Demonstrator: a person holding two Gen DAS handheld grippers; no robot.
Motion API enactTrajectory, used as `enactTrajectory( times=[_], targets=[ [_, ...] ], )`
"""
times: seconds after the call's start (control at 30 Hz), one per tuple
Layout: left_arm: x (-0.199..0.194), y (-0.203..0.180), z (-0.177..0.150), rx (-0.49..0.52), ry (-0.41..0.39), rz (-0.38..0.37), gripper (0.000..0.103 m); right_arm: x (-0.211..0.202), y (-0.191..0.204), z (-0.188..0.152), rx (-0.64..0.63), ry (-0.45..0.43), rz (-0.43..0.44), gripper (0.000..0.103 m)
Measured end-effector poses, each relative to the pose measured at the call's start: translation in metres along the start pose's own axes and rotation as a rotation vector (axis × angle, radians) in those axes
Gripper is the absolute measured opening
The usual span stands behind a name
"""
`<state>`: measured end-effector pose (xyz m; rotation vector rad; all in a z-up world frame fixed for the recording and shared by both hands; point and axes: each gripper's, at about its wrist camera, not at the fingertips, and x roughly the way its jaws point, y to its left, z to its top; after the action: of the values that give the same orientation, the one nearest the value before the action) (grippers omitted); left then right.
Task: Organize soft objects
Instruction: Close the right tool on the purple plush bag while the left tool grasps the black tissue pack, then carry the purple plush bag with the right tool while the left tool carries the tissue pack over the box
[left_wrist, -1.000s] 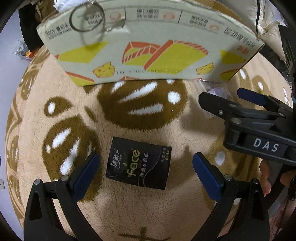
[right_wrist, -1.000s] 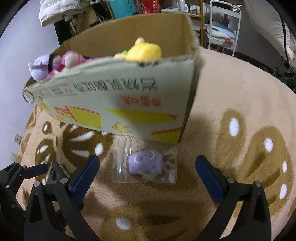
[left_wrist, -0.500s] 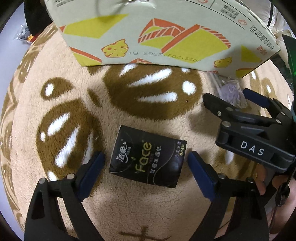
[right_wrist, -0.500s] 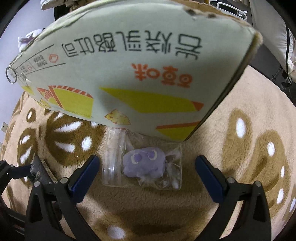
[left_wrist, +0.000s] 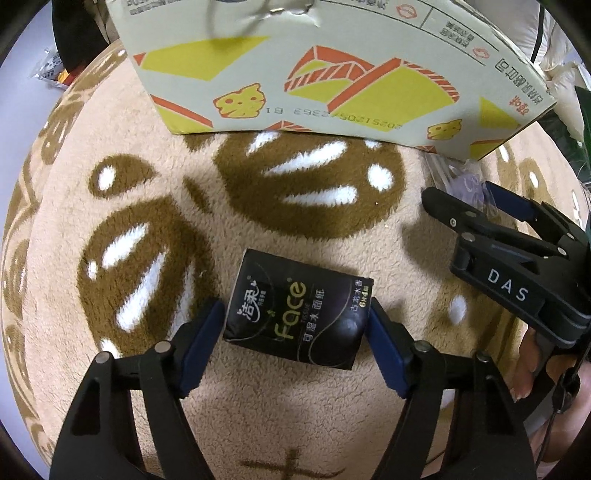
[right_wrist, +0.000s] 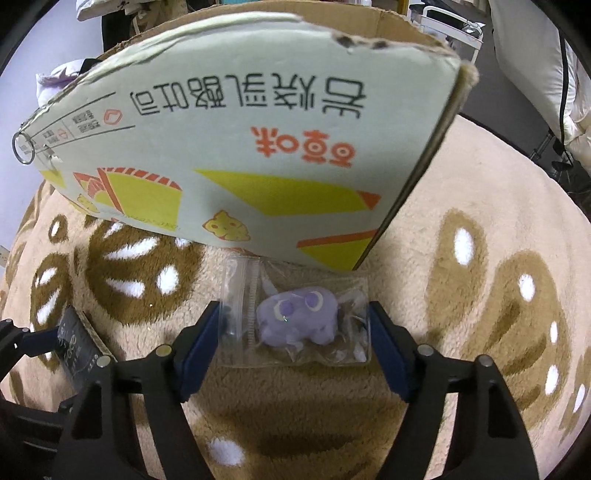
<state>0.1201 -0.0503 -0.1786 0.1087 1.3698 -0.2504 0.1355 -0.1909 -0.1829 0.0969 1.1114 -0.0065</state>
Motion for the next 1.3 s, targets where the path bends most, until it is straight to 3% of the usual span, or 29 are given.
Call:
enactTrajectory(
  times=[0.03, 0.27, 0.5, 0.77, 1.07, 1.3],
  targets=[
    [-0.003, 0.0, -0.001, -0.002, -0.002, 0.001, 0.069, -0.001, 0.0, 0.0, 0.002, 0.0, 0.004, 0.08],
    [-0.017, 0.011, -0.009, -0.011, -0.034, -0.004, 0.069, -0.015, -0.006, -0.014, -0.003, 0.008, 0.042, 0.08],
    [-0.054, 0.008, -0.015, -0.017, -0.163, 0.008, 0.069, -0.046, -0.003, -0.025, -0.01, -0.04, 0.076, 0.08],
    [-0.12, 0.015, -0.038, -0.034, -0.432, 0.062, 0.069, -0.107, -0.02, -0.034, 0.028, -0.192, 0.129, 0.08],
    [-0.198, 0.012, -0.05, -0.052, -0.797, 0.107, 0.069, -0.186, -0.039, -0.028, 0.054, -0.477, 0.148, 0.08],
    [-0.237, 0.001, -0.044, -0.01, -0.931, 0.148, 0.069, -0.229, -0.045, -0.014, 0.056, -0.627, 0.161, 0.08]
  ],
)
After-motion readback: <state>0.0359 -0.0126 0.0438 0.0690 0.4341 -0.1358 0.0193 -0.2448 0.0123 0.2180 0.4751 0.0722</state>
